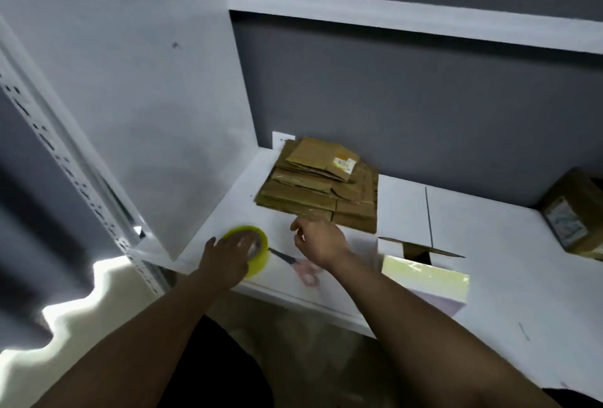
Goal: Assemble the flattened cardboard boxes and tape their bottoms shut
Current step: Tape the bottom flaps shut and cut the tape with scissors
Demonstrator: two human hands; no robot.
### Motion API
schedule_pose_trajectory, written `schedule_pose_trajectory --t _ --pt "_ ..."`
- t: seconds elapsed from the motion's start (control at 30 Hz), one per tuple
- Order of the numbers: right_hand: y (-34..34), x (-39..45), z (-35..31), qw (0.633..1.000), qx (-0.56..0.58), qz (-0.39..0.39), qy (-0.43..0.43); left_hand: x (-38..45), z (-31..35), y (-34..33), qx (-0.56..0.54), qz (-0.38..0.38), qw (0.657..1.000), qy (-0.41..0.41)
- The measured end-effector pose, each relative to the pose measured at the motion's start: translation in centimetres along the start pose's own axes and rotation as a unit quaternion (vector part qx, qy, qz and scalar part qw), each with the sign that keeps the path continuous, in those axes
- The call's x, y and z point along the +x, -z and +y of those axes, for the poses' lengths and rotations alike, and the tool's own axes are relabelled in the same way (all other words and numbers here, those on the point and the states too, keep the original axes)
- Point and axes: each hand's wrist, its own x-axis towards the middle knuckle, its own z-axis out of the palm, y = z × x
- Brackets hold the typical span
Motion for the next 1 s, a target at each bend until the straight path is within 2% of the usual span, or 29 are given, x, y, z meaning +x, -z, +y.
schedule_pose_trajectory --t 0.03,0.17,0.23,0.3,0.37,0.47,0.53,0.63,0.7,0.87,1.0 --pt "-0.7 0.4 -0.4 1.0 0.0 -0.017 -0.009 0.1 0.0 -0.3 0.005 -0.035 0.999 -0.002" --pt "-2.6 1.1 -1.0 0.998 0.018 -0.048 -0.038 -0.5 2.2 1.3 0.061 -0.097 0.993 -0.012" --pt "-3.0 1.2 -0.7 0.996 0.043 -0.053 -0.052 -0.4 3.0 1.5 -0.006 -0.084 0.996 0.013" --pt "-3.1 1.2 -0.2 0.994 0.068 -0.053 -0.062 -0.1 3.1 1.4 -0.017 -0.05 0.999 0.009" --pt "-2.9 1.3 0.3 0.991 0.106 -0.042 -0.071 -0.3 2.8 2.3 -0.098 -0.013 0.994 0.047" --pt "-2.1 1.2 0.7 0.974 0.215 -0.002 -0.072 -0.8 2.6 4.6 -0.243 0.05 0.966 0.068" --pt "-1.1 0.8 0.6 0.95 0.307 0.028 -0.052 -1.3 3.3 6.1 -0.318 0.065 0.945 0.031" --pt "1.2 -1.1 0.6 0.92 0.383 0.087 -0.015 -2.1 5.8 8.6 -0.411 0.075 0.908 -0.015" --pt "2.9 -3.1 1.5 0.907 0.396 0.144 -0.008 -2.4 7.9 10.0 -0.464 0.069 0.882 -0.038" --pt "6.8 -8.1 5.0 0.898 0.335 0.282 -0.028 -2.5 13.7 12.2 -0.538 0.066 0.834 -0.1" --pt "9.7 -10.7 6.6 0.876 0.339 0.337 -0.062 -2.1 17.3 13.1 -0.551 0.058 0.82 -0.144"
